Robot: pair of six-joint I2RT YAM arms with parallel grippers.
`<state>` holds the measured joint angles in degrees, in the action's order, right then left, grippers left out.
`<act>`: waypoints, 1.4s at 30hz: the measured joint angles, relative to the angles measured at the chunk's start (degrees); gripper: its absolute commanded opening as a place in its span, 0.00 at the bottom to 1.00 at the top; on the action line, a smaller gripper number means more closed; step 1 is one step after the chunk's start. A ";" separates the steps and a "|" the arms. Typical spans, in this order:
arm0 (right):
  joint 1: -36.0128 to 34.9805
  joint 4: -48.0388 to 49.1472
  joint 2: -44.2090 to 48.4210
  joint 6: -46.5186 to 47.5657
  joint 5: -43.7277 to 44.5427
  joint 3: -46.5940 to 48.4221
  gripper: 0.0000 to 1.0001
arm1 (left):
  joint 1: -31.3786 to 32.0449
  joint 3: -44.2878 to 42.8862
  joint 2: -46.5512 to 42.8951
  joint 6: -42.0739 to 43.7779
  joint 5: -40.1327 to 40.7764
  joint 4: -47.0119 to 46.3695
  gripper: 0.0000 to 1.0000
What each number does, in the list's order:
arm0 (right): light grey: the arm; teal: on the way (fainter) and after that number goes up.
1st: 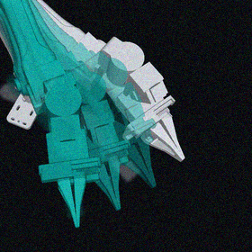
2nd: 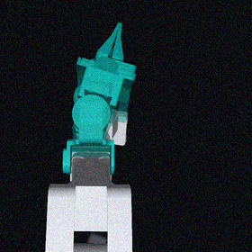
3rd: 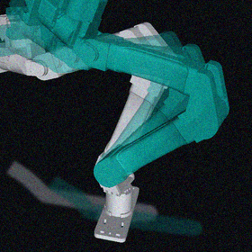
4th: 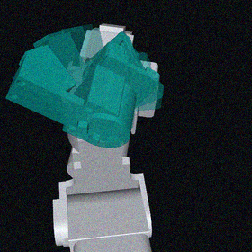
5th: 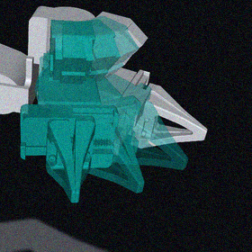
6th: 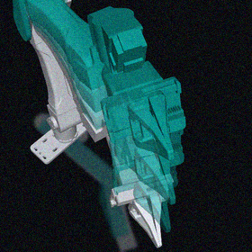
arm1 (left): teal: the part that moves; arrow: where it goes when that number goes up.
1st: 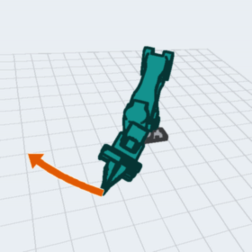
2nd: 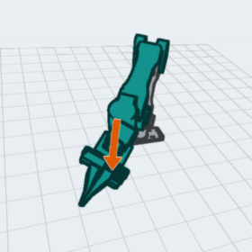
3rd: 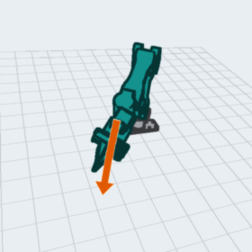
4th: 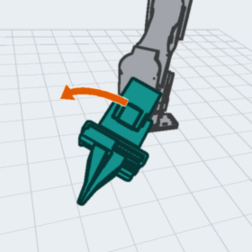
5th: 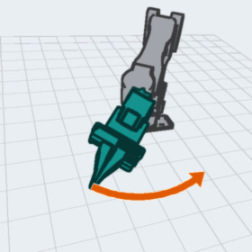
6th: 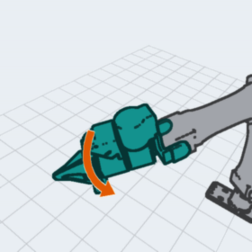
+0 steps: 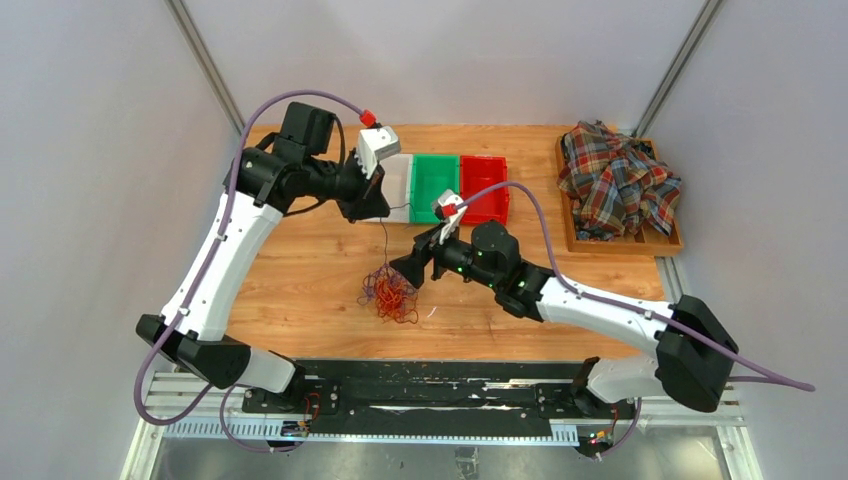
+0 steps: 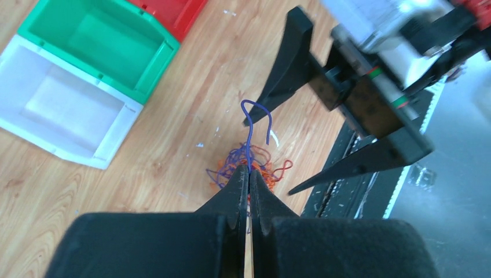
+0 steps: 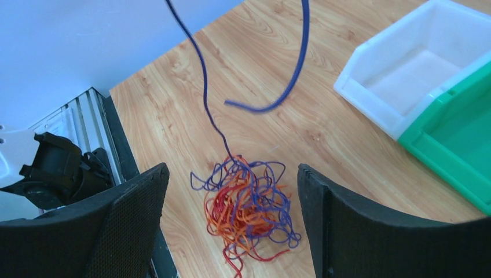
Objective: Untangle the cables
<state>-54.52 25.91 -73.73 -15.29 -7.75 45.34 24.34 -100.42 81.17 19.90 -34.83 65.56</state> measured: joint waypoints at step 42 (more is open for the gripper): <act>-0.11 25.33 -28.87 -16.44 4.04 -3.17 0.63 | 0.24 -43.89 2.64 -7.80 20.00 -9.44 0.00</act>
<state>-54.63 51.24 -102.61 -31.73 -3.70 42.17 24.58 -144.31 83.81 12.10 -14.83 56.12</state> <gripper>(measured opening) 0.642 0.014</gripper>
